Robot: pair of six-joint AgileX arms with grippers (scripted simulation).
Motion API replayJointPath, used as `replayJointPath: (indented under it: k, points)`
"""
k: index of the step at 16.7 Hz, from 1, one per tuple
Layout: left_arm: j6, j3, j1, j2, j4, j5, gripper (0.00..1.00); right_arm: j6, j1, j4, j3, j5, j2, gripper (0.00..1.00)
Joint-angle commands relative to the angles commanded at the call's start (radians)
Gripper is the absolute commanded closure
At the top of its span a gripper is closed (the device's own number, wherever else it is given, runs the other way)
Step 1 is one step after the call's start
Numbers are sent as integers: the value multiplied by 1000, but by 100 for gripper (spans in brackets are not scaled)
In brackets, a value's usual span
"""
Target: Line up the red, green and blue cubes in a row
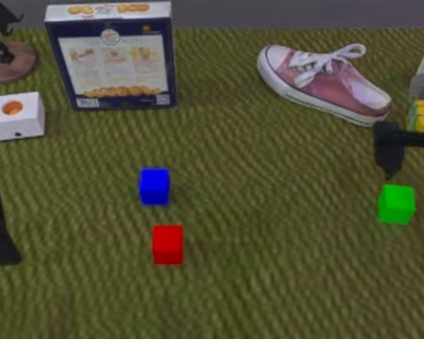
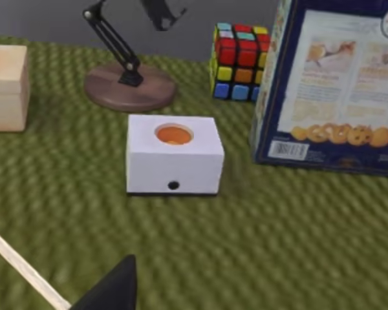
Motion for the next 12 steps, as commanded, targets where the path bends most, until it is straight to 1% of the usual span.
replayJointPath:
  k: [3, 5, 12]
  points:
    - [89, -74, 29, -125, 96, 10, 0, 26, 15, -69, 114, 0, 129, 0]
    - [121, -97, 38, -174, 131, 13, 0, 35, 20, -91, 153, 0, 174, 0]
    - [127, -102, 39, -182, 137, 14, 0, 34, 18, -77, 147, 0, 188, 0]
